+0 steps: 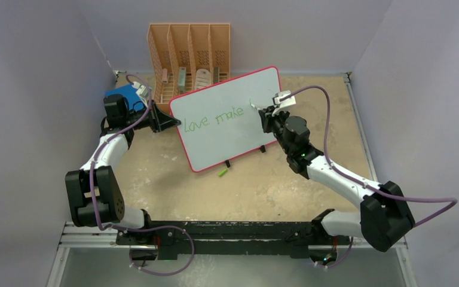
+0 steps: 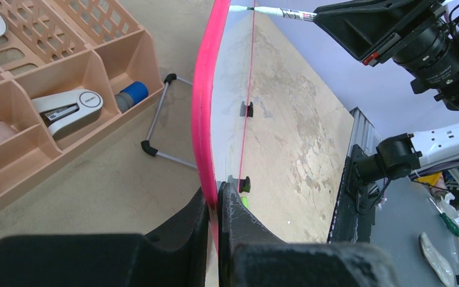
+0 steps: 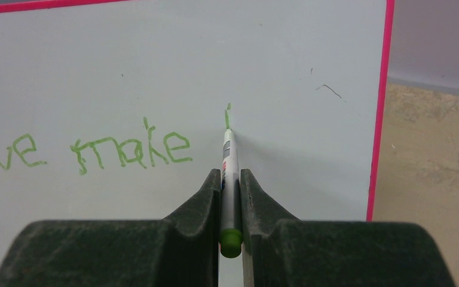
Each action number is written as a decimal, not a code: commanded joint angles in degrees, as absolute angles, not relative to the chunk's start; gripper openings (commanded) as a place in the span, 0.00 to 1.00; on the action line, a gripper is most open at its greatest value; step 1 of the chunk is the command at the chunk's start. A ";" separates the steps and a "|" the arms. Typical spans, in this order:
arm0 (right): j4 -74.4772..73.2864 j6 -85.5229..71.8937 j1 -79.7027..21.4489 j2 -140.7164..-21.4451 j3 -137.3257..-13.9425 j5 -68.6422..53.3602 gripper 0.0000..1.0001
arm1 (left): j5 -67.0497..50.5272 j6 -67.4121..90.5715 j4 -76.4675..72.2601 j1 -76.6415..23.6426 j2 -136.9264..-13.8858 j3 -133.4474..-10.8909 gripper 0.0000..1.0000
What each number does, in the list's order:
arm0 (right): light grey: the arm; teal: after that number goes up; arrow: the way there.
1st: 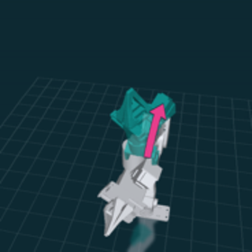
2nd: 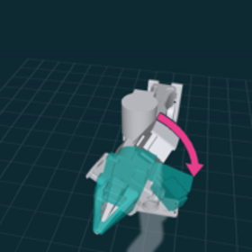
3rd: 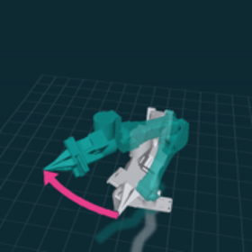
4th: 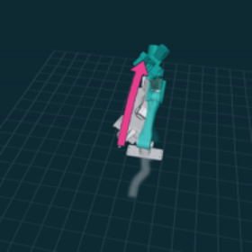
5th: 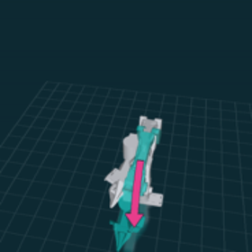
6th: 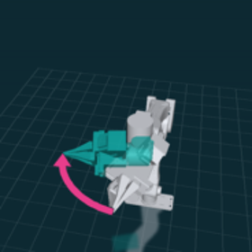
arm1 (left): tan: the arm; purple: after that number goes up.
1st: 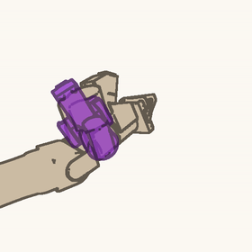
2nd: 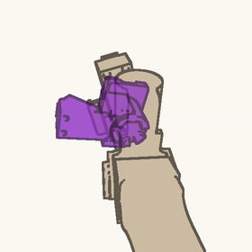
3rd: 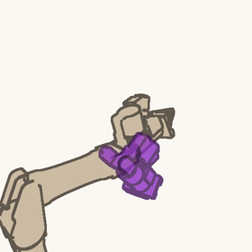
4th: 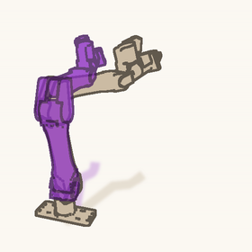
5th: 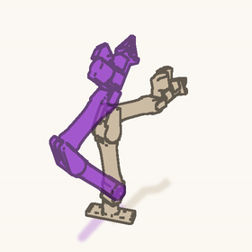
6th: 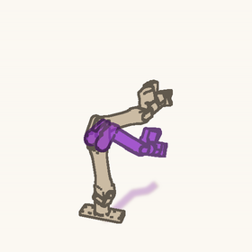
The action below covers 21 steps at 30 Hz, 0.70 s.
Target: Write a sentence on the whiteboard
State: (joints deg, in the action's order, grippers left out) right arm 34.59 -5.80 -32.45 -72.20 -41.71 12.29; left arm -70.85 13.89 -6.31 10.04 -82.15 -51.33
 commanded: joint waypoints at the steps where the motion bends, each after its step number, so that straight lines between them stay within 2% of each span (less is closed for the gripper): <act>1: 34.67 -6.86 -32.17 -70.24 -40.60 12.82 0.00 | -70.58 11.16 -9.15 9.95 -79.72 -52.81 0.00; 21: 32.72 -7.91 -32.17 -68.77 -39.02 14.34 0.00 | -70.65 11.25 -9.23 9.93 -79.69 -52.81 0.00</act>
State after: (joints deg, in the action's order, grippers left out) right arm 32.34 -7.09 -32.45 -70.30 -39.48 12.82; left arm -70.78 13.89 -6.31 10.00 -82.04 -51.33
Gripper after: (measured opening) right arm 0.140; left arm 0.041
